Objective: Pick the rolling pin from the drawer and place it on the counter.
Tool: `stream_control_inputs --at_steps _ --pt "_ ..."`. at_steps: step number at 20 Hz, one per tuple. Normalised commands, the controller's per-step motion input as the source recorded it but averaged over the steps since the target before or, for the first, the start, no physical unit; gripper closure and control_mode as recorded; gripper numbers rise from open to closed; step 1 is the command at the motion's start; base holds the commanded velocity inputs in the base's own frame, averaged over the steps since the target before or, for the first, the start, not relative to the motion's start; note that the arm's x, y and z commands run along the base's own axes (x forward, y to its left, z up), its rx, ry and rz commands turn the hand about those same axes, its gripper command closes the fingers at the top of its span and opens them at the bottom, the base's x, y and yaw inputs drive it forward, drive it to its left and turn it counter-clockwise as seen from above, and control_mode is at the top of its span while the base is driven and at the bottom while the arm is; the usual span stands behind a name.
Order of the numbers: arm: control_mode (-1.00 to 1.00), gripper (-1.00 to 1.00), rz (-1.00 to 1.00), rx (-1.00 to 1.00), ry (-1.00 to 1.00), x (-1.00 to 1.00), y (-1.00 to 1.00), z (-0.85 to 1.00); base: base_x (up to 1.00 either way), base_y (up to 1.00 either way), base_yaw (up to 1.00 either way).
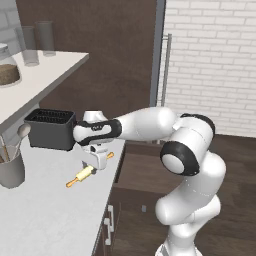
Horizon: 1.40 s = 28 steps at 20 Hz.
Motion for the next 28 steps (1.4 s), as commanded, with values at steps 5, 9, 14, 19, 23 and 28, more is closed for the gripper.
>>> stream_control_inputs --at_steps 5,9,14,19,23,28 --pt "-1.00 1.00 0.00 -0.11 0.00 0.12 0.31 -0.61 0.00 0.00 0.00" --pt "-1.00 1.00 0.00 -0.06 0.00 0.12 0.16 -0.64 0.00 0.00 0.00" --pt "-1.00 1.00 0.00 -0.06 0.00 0.04 0.17 -0.45 0.00 0.00 0.00" --pt "-1.00 -1.00 0.00 -0.06 0.00 0.04 0.17 -0.29 0.00 0.00 0.00" --pt "-1.00 -1.00 0.00 0.00 -0.10 -0.19 0.00 0.18 0.00 0.00 0.00" --pt "-1.00 -1.00 0.00 0.03 -0.19 -0.29 -0.12 0.36 0.00 0.00 0.00"
